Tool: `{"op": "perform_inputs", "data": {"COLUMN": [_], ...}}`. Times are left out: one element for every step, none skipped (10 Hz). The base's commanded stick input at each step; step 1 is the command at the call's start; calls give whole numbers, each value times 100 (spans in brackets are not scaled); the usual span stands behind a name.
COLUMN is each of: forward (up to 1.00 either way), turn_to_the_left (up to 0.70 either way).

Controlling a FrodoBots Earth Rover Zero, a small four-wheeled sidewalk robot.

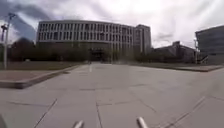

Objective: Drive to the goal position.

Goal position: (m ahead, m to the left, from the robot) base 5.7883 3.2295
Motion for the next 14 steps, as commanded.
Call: {"op": "perform_inputs", "data": {"forward": [100,100,100,100,100,100,100,100,100,100,100,100,100,100], "turn_to_the_left": [0,0,0,0,0,0,0,0,0,0,0,0,0,0]}}
